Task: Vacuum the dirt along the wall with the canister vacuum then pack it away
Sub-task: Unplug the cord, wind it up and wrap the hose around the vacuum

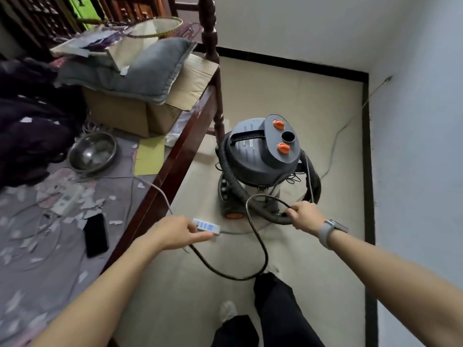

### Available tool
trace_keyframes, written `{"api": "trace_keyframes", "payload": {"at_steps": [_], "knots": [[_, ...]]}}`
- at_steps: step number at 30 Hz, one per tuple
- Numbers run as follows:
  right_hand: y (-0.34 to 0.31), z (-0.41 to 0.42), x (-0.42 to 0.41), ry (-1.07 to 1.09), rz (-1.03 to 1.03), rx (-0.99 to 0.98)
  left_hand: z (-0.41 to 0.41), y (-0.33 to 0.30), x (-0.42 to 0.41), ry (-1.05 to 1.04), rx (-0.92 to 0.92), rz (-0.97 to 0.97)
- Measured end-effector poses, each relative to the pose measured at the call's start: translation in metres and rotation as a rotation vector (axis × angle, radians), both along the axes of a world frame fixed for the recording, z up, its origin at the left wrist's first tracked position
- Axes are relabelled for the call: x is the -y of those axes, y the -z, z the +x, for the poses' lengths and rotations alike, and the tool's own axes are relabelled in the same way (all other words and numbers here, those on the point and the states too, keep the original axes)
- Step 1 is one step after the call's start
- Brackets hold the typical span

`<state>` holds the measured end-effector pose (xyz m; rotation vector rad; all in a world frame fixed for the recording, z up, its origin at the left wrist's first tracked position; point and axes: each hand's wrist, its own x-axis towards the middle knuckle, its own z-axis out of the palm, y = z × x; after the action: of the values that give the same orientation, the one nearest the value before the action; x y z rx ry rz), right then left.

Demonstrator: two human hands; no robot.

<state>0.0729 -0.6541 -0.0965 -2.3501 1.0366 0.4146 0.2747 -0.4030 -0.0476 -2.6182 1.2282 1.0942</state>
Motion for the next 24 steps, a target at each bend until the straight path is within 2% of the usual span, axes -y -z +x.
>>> {"api": "trace_keyframes", "payload": {"at_steps": [4,7,10,12,14,18,24], "knots": [[0.025,0.018,0.01,0.051,0.055,-0.059,0.042,0.003,0.028,-0.192,-0.077,-0.08],[0.044,0.042,0.026,-0.037,0.161,-0.099,0.069,0.012,0.061,-0.236,0.113,-0.129],[0.055,0.066,0.058,-0.085,0.382,-0.062,0.094,0.019,0.096,-0.162,0.452,-0.164],[0.061,0.086,0.082,-0.125,0.487,-0.078,0.113,0.022,0.121,-0.092,0.593,-0.191],[0.068,0.108,0.104,-0.13,0.537,-0.063,0.129,0.023,0.144,-0.037,0.635,-0.303],[0.066,0.159,0.138,-0.061,0.559,0.095,0.153,0.024,0.19,0.098,0.701,-0.469],[0.024,0.249,0.155,-0.189,0.635,0.305,0.182,0.007,0.248,0.203,0.696,-0.707]]}}
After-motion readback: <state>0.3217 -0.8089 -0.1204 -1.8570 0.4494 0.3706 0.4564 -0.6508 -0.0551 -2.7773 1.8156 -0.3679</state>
